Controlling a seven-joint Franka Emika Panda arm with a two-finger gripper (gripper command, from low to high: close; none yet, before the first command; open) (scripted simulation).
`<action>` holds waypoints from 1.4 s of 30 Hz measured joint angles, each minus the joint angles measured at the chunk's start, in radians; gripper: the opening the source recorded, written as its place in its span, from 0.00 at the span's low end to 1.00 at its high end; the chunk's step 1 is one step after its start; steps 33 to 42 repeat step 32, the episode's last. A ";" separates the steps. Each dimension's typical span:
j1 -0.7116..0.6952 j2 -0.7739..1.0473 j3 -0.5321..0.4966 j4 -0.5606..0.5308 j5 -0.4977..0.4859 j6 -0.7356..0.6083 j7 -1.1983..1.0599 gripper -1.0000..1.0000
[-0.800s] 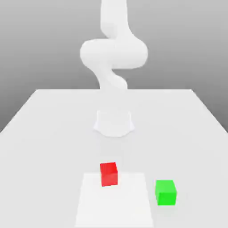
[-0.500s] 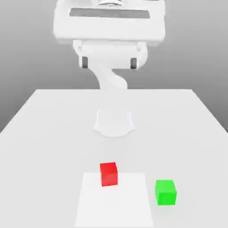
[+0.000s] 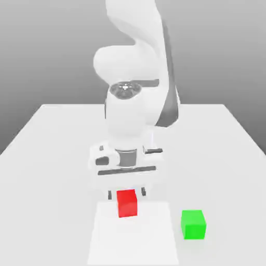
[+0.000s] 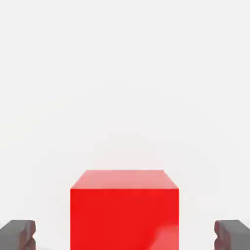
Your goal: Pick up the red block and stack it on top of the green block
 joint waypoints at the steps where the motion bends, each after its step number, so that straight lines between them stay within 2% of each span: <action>1: 0.000 0.000 0.000 0.000 0.000 0.000 0.000 0.00; 7: -0.006 0.009 0.006 0.001 -0.003 0.007 0.002 0.00; 15: -0.004 -0.244 0.001 -0.027 -0.057 -0.217 0.050 0.00; 18: 0.068 -0.239 0.069 0.055 -0.051 -0.295 0.145 0.00; 22: 0.230 -0.196 0.149 0.197 -0.044 -0.394 0.302 0.00; 24: 0.306 -0.145 0.143 0.228 -0.055 -0.373 0.344 0.00; 28: 0.290 -0.008 0.105 0.243 -0.086 -0.251 0.377 0.00; 29: 0.291 0.012 0.102 0.244 -0.091 -0.233 0.382 1.00; 42: 0.291 0.012 0.102 0.244 -0.091 -0.233 0.382 1.00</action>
